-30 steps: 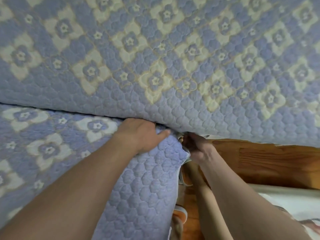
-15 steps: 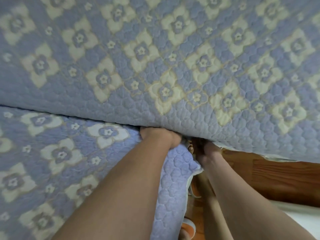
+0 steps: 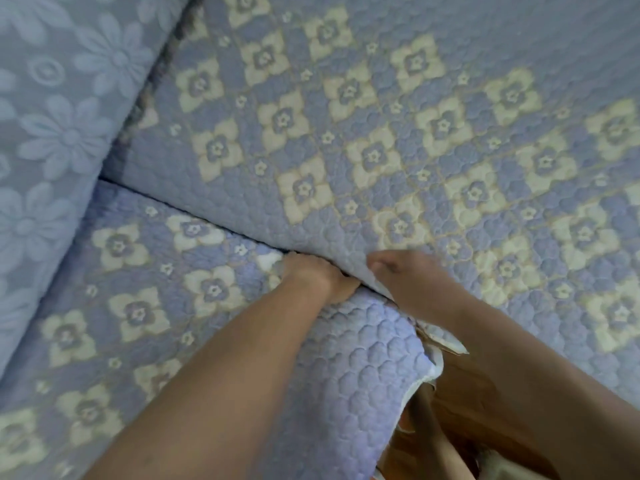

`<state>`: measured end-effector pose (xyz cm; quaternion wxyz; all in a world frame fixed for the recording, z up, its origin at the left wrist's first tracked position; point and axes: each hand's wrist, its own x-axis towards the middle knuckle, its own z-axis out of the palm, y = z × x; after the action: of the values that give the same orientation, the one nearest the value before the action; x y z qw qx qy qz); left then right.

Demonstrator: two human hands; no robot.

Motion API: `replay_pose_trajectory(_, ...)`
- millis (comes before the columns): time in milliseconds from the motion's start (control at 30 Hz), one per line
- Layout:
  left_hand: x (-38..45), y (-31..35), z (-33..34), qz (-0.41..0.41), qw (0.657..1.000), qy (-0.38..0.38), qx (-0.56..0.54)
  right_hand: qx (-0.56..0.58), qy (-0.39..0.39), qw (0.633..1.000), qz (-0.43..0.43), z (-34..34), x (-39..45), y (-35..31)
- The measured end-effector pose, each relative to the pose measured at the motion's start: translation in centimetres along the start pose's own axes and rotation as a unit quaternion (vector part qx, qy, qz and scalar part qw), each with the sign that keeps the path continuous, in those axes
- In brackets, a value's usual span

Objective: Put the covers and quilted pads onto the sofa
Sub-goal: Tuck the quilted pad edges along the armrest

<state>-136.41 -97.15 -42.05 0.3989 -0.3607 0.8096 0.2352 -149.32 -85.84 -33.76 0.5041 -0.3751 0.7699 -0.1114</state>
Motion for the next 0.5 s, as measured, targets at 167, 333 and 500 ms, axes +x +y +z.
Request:
replay_pose_trajectory(167, 3.7, -0.1, 0.9, -0.061, 0.996, -0.058, -0.028, 0.04, 0.006, 0.999, 0.002, -0.2, 2.8, 1.6)
replay_pose_trajectory(333, 0.7, -1.2, 2.7, 0.023, 0.99, 0.135, -0.027, -0.053, 0.093, 0.994, -0.033, 2.8, 0.0, 2.0)
replay_pose_trajectory(500, -0.6, -2.1, 2.8, 0.057, 0.985, 0.161, -0.009, -0.076, 0.119, 0.988, -0.061, 5.5, 0.2, 1.5)
